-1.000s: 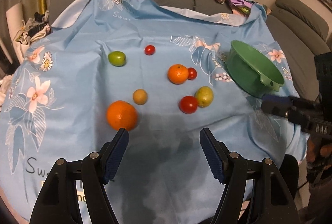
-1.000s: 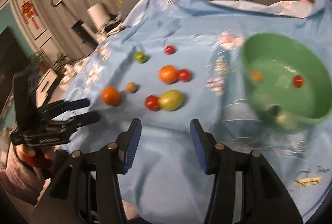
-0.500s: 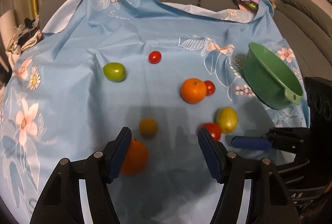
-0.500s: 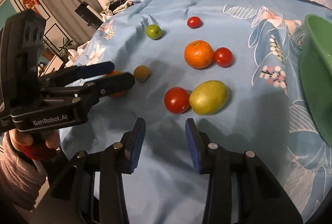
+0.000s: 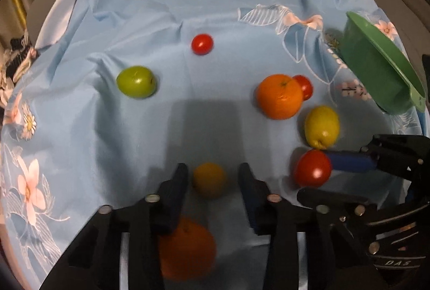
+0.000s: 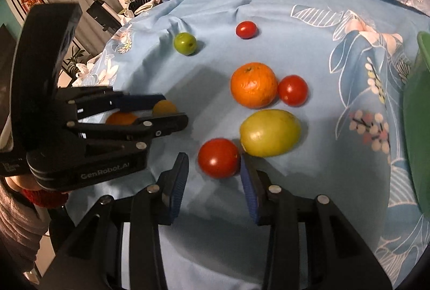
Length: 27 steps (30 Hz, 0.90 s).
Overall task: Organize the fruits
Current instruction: 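Grasp a small yellow fruit with the left tool while the right grasps a red tomato, then carry both fruits into the green bowl and release them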
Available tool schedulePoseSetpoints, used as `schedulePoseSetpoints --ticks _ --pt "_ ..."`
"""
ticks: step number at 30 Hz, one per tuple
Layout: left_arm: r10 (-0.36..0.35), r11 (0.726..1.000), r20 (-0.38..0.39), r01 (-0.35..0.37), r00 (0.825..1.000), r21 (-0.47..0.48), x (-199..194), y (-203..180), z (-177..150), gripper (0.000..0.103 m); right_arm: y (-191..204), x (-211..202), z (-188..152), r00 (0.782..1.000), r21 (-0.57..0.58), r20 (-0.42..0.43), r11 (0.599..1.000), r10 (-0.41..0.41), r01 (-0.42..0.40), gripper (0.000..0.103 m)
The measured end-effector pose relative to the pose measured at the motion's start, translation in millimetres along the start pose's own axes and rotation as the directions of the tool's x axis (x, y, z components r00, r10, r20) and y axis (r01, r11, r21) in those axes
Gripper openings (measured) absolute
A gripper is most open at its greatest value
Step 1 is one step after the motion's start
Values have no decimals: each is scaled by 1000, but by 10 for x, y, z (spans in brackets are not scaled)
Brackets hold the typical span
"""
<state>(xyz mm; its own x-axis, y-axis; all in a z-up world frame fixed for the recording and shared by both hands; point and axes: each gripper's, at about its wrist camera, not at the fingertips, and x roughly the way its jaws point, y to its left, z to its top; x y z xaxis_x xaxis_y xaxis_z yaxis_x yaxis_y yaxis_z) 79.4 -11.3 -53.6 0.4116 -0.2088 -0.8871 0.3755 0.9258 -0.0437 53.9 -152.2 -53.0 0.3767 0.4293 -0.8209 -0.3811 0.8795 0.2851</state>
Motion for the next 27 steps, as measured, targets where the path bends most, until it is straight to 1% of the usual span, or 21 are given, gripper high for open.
schedulePoseSetpoints --ticks 1,3,5,7,8,10,15,19,21,27 --pt "-3 1000 9 3 1000 -2 -6 22 -10 32 3 11 19 1000 -3 1 1000 -3 3 40" --pt "-8 1000 16 8 1000 -4 -13 39 -27 30 7 35 51 1000 -8 1 1000 -2 2 39" --pt "2 1000 25 -2 1000 -3 -16 45 -48 25 17 57 75 1000 -18 3 1000 -11 12 39" --pt "0 1000 35 0 999 -2 -21 45 -63 25 38 67 79 1000 -35 6 999 -27 27 36" --pt "0 1000 37 1 999 -4 -15 52 -49 25 51 70 74 999 -50 9 998 -45 45 32" --pt "-4 1000 44 5 999 -15 -25 65 -69 25 41 63 60 999 -55 17 998 -43 44 32" --pt "-31 998 72 34 997 -46 -140 49 -83 25 0 13 35 999 -26 24 999 -27 28 32" --pt "-45 998 100 50 994 -44 -311 -37 -113 25 34 -144 -17 998 -25 50 999 -37 38 32" --pt "-36 998 106 41 994 -41 -377 -104 -130 25 52 -240 -41 997 -29 66 998 -49 51 32" --pt "-48 998 143 53 989 -32 -599 -278 -234 25 78 -624 -95 987 -29 136 995 -89 94 32"
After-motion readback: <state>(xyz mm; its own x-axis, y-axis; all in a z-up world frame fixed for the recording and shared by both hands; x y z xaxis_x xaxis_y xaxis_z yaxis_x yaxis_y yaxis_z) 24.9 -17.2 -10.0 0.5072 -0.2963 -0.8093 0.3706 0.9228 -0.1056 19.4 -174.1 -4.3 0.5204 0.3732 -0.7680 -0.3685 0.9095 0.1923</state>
